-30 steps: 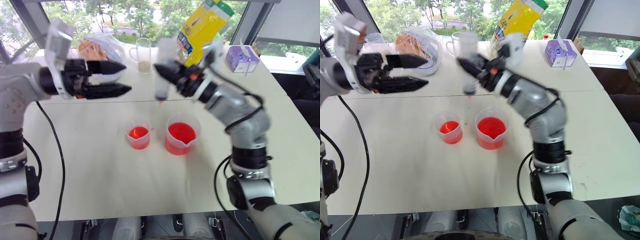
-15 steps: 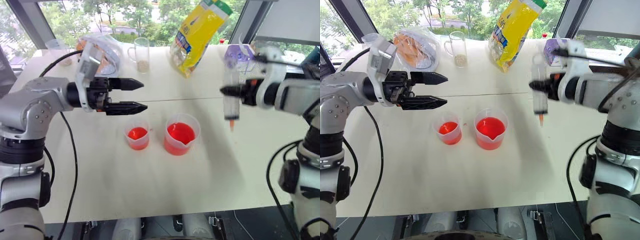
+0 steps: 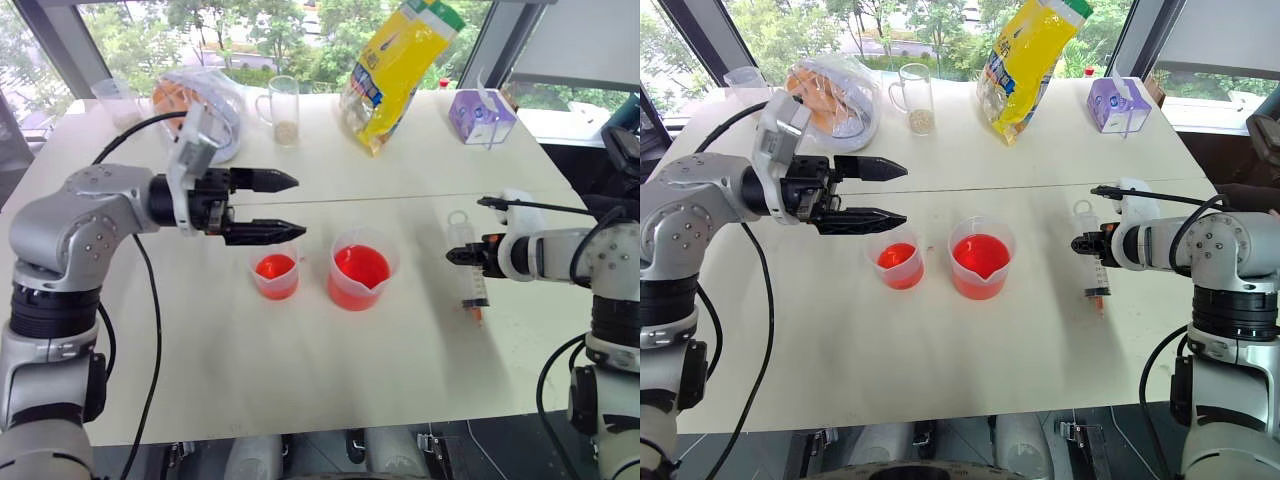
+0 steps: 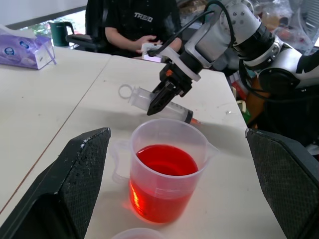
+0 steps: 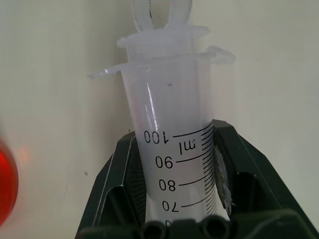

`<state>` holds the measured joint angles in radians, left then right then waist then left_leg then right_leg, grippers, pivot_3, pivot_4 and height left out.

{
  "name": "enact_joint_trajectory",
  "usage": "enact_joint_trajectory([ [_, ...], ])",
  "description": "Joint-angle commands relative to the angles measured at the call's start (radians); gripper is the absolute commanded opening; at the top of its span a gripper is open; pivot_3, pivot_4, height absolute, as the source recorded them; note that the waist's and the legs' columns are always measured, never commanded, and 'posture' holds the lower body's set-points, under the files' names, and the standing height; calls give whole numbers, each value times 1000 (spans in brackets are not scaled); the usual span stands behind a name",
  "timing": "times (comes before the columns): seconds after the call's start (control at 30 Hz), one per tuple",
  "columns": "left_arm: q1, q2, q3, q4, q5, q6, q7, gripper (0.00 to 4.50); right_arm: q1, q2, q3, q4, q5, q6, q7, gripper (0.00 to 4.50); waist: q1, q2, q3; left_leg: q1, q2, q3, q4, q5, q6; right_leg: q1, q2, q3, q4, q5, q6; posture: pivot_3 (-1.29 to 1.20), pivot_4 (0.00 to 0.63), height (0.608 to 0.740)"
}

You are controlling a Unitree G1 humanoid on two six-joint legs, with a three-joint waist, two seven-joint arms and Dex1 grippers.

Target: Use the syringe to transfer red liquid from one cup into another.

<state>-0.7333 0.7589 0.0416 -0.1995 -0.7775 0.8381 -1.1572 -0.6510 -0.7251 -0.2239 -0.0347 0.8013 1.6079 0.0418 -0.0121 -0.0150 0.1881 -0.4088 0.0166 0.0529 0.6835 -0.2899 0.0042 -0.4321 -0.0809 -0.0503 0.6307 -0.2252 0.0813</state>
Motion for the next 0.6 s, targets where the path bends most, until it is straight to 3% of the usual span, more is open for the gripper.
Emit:
enact_joint_trajectory([
  [0.03, 10, 14, 12, -41, -13, 1, 2, 4500, -21, -2, -14, -12, -9, 7, 31, 3270, 0, 0, 0, 0, 0, 0, 0, 0, 0, 0, 0, 0, 0, 0, 0, 0, 150, 740],
  [0.1, 16, 19, 12, -46, -10, 3, 1, 4500, -27, -10, -17, -20, -9, 7, 45, 4288, 0, 0, 0, 0, 0, 0, 0, 0, 0, 0, 0, 0, 0, 0, 0, 0, 150, 740],
  [0.13, 18, 22, 12, -45, -9, 3, -1, 4500, -31, -19, -16, -27, -10, 7, 56, 4410, 0, 0, 0, 0, 0, 0, 0, 0, 0, 0, 0, 0, 0, 0, 0, 0, 150, 740],
  [0.37, 44, 70, 20, -59, -16, 13, -27, 4500, 20, -258, 78, -300, -5, -166, 331, 4410, 1, 1, 0, 0, 0, 0, 0, 0, 0, 0, 0, 0, -1, 0, 0, 0, 150, 740],
  [0.6, 73, 119, 30, -81, -12, 4, -45, 4500, 180, -477, -102, -527, 92, -318, 679, 4410, 3, 0, 0, 0, 0, 0, 0, 0, 1, 0, -1, 0, -1, -1, 1, 0, 150, 740],
])
